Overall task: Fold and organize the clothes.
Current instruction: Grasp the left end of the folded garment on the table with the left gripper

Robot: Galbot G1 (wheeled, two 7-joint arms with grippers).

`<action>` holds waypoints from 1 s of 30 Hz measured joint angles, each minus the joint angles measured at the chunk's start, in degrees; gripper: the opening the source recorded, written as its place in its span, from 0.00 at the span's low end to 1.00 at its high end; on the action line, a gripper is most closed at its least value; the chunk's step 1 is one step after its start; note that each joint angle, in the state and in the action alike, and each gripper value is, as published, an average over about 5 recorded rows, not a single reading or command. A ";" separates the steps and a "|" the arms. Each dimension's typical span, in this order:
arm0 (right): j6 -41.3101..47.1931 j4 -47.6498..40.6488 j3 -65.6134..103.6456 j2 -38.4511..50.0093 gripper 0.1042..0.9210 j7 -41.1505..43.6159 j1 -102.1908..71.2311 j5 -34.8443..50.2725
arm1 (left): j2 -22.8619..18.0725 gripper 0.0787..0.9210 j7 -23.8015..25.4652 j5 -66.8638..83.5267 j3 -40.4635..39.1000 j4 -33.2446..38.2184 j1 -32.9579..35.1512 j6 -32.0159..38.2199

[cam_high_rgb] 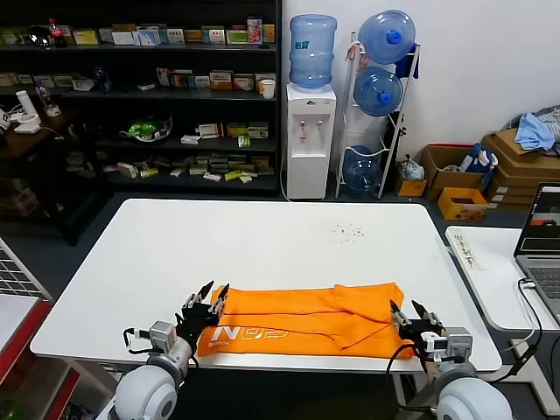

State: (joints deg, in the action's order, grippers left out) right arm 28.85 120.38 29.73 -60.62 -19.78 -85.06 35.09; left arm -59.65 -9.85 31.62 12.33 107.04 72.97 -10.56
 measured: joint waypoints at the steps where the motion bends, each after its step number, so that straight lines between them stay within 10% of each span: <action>1: -0.07 0.08 0.23 -0.11 0.70 -0.04 -0.18 -0.03 | -0.16 0.62 -0.06 -0.13 0.22 0.04 0.53 -0.10; 9: -0.46 0.74 1.43 -0.75 0.88 -0.25 -1.02 -0.12 | -2.21 0.86 0.24 -1.65 1.36 -0.69 3.63 0.45; 19: -0.39 1.28 2.22 -1.07 0.88 -0.60 -1.35 0.12 | -4.56 0.88 0.90 -2.78 1.41 -4.75 3.15 1.79; 30: -0.31 1.34 2.57 -1.25 0.88 -0.71 -1.44 0.36 | -5.30 0.58 0.70 -2.82 0.84 -8.57 1.96 2.50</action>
State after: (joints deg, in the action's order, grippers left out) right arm 28.54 121.73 32.31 -61.87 -20.48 -86.50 35.45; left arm -64.95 -9.15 28.80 13.16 98.47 74.94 -8.06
